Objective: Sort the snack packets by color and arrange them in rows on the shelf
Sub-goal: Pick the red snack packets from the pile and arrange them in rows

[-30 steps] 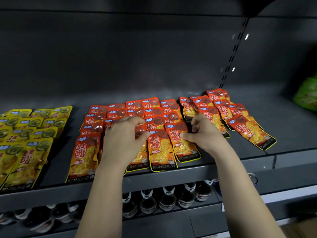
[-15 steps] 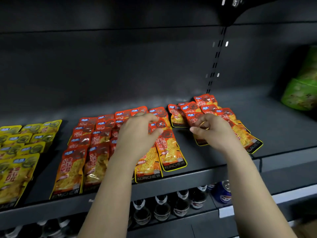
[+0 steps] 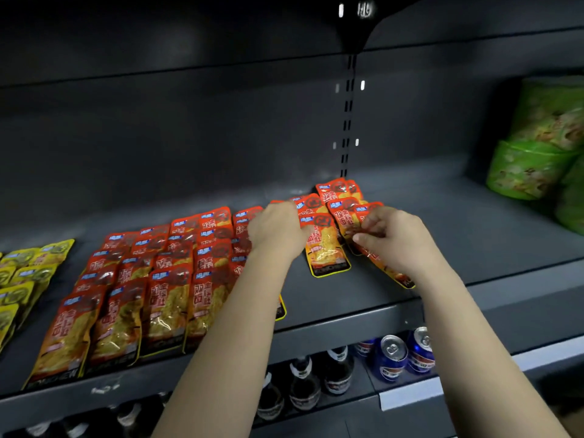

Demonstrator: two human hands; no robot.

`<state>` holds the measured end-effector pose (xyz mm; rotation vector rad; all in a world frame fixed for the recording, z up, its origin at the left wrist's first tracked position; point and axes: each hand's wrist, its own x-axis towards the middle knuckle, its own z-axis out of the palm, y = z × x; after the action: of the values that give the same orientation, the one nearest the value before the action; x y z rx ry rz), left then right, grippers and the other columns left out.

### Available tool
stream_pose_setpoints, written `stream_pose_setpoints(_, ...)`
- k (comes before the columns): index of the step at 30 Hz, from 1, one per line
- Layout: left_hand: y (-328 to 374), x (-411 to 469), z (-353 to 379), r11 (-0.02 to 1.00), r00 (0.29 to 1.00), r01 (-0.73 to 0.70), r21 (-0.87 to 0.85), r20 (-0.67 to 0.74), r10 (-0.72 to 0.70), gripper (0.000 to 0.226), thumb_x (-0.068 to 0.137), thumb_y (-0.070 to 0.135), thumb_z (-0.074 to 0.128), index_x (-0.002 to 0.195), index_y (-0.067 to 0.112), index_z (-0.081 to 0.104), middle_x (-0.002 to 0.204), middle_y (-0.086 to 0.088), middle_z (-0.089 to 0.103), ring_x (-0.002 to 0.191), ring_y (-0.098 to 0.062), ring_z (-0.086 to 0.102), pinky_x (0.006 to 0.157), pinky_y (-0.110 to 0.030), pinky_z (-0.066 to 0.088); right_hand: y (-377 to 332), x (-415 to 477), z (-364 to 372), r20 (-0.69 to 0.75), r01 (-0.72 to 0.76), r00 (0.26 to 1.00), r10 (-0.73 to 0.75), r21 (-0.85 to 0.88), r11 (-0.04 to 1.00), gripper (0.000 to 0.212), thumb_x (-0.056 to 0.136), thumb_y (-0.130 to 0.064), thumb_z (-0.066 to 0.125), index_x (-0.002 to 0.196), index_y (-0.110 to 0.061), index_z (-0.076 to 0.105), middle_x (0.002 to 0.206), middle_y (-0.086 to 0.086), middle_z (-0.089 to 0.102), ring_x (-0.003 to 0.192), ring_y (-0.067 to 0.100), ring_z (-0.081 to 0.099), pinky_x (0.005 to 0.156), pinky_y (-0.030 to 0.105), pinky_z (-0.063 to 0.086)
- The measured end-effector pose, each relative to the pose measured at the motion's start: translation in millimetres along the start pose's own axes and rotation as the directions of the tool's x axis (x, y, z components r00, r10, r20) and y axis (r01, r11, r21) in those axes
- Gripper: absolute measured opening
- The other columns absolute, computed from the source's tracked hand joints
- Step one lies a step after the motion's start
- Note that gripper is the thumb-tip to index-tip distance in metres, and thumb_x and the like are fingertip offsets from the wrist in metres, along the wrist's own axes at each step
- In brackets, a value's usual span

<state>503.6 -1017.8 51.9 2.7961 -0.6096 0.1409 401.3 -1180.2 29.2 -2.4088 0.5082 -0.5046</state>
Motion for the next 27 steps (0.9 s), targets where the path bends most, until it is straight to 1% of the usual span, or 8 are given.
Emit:
stream_pose_setpoints(3,13.4,1.2,2.1,0.995,0.996,0.057,0.077,0.058,-0.062,0.047,0.084,0.064,0.058,0.095,0.018,0.054,0.092,0.001,0.058,0.087,-0.023,0.056,0.066,-0.031,0.038,5.6,2.1,-0.5,0.010,0.024,1.000,-0.025,0.018,1.000,0.019,0.078,-0.030,0.078,0.086,-0.023,0.062,0.086,-0.001,0.068,0.086,0.018,0.063,0.078,0.031,0.050)
stream_pose_setpoints(7,21.3,-0.3,5.3,0.989,0.989,0.079,0.126,0.113,-0.094,0.064,0.076,0.072,0.059,0.109,0.017,0.056,0.098,0.000,0.055,0.102,-0.023,0.059,0.068,-0.031,0.037,8.2,4.1,-0.5,0.023,0.058,0.998,-0.059,0.040,0.997,0.017,0.078,-0.030,0.077,0.082,-0.025,0.062,0.086,-0.001,0.068,0.086,0.017,0.064,0.081,0.034,0.052)
stream_pose_setpoints(12,25.2,0.9,7.9,0.987,0.983,0.137,0.084,0.114,-0.146,0.068,0.072,0.072,0.064,0.110,0.017,0.055,0.093,0.001,0.050,0.096,-0.022,0.057,0.067,-0.032,0.037,11.7,8.2,0.8,0.010,0.082,0.997,-0.083,0.063,0.995,0.017,0.080,-0.029,0.077,0.080,-0.026,0.060,0.087,0.001,0.068,0.086,0.015,0.062,0.078,0.030,0.050)
stream_pose_setpoints(17,29.1,0.9,9.5,0.984,0.981,0.179,-0.003,0.078,-0.178,0.056,0.073,0.062,0.071,0.098,0.018,0.047,0.091,0.002,0.048,0.086,-0.020,0.049,0.068,-0.032,0.036,12.1,10.1,2.0,0.004,0.088,0.996,-0.089,0.111,0.990,0.016,0.079,-0.029,0.078,0.082,-0.023,0.064,0.083,-0.003,0.066,0.079,0.010,0.060,0.074,0.025,0.046)
stream_pose_setpoints(21,26.9,1.9,12.9,0.979,0.990,0.138,-0.150,0.030,-0.135,0.057,0.072,0.053,0.076,0.107,0.016,0.049,0.095,0.001,0.054,0.091,-0.023,0.056,0.068,-0.032,0.038,11.1,10.5,1.3,0.012,0.086,0.996,-0.089,0.149,0.985,0.019,0.080,-0.029,0.078,0.090,-0.020,0.065,0.082,-0.006,0.064,0.079,0.007,0.059,0.072,0.019,0.044)
stream_pose_setpoints(24,20.2,4.4,16.0,0.945,0.994,0.104,-0.309,0.052,-0.092,0.052,0.072,0.043,0.081,0.107,0.016,0.053,0.094,0.003,0.059,0.091,-0.022,0.060,0.075,-0.036,0.049,9.0,10.5,0.0,0.035,0.058,0.997,-0.067,0.218,0.974,0.027,0.080,-0.033,0.077,0.100,-0.020,0.064,0.085,-0.008,0.066,0.083,0.008,0.060,0.070,0.014,0.042)
stream_pose_setpoints(26,14.1,5.0,16.9,0.845,0.995,0.092,-0.527,0.079,-0.060,0.046,0.067,0.036,0.085,0.096,0.018,0.054,0.093,-0.001,0.066,0.087,-0.023,0.066,0.080,-0.042,0.055,6.6,10.7,-0.2,0.068,0.017,0.997,-0.039,0.304,0.952,0.032,0.082,-0.035,0.075,0.108,-0.020,0.062,0.085,-0.007,0.068,0.083,0.013,0.064,0.074,0.022,0.049)
stream_pose_setpoints(27,12.4,4.1,16.0,0.742,0.994,0.098,-0.664,0.096,-0.046,0.042,0.067,0.030,0.085,0.093,0.017,0.054,0.092,-0.004,0.069,0.084,-0.021,0.069,0.077,-0.042,0.057,5.0,10.8,-0.2,0.089,-0.012,0.996,-0.023,0.377,0.926,0.035,0.083,-0.035,0.074,0.111,-0.019,0.062,0.085,-0.004,0.069,0.079,0.018,0.067,0.075,0.030,0.054)
